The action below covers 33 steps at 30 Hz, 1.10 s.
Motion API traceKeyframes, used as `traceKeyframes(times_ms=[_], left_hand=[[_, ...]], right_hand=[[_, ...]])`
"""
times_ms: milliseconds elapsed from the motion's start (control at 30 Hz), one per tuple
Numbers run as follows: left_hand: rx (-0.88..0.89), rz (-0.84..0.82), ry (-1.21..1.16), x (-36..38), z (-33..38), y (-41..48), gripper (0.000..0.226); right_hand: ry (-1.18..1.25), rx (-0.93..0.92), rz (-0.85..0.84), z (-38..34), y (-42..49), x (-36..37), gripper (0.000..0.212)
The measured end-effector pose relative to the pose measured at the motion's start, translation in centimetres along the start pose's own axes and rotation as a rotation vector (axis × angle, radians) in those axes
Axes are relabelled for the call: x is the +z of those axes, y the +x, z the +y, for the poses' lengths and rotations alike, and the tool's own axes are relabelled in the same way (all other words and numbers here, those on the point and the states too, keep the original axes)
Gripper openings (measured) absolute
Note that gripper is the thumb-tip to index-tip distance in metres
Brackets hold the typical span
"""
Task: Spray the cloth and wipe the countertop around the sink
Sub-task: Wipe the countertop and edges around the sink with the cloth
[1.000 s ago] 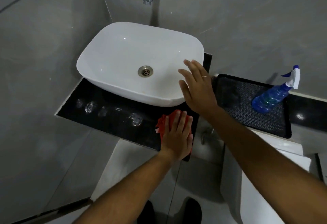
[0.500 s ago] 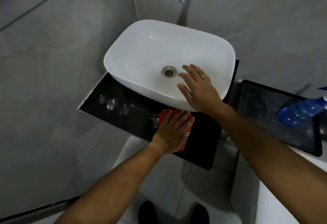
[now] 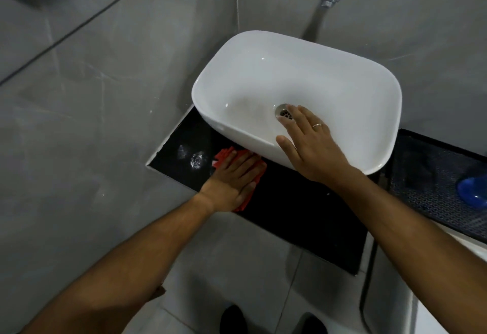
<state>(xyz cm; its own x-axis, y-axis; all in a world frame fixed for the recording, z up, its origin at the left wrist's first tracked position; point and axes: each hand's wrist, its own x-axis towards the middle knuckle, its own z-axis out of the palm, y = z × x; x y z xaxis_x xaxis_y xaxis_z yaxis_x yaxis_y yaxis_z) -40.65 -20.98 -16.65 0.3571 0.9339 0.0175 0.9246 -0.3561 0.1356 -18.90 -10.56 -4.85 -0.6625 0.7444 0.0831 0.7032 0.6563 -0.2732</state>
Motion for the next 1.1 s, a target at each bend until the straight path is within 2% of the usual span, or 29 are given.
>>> traceKeyframes(times_ms=[200,400,500,867,1100], left_hand=[[-0.08,0.006,0.005,-1.4,-6.2,-1.6,0.055],[-0.183,0.107,-0.022,-2.7,-11.6,-4.3,0.054],[-0.208,0.067,-0.012,-3.1,-13.8,-5.2,0.059],[-0.159,0.07,-0.008,-4.5,-15.6,1.5,0.053],[-0.214,0.075,0.004,-2.7,-14.5,-4.1,0.06]], right_hand=[[0.009,0.031,-0.027,-0.7,1.1,0.6,0.064],[0.014,0.056,-0.027,-0.8,1.0,0.7,0.065],[-0.01,0.06,-0.02,-0.8,1.0,0.7,0.065],[-0.037,0.057,-0.032,-0.5,1.2,0.9,0.06],[-0.036,0.068,-0.014,-0.7,1.2,0.8,0.06]])
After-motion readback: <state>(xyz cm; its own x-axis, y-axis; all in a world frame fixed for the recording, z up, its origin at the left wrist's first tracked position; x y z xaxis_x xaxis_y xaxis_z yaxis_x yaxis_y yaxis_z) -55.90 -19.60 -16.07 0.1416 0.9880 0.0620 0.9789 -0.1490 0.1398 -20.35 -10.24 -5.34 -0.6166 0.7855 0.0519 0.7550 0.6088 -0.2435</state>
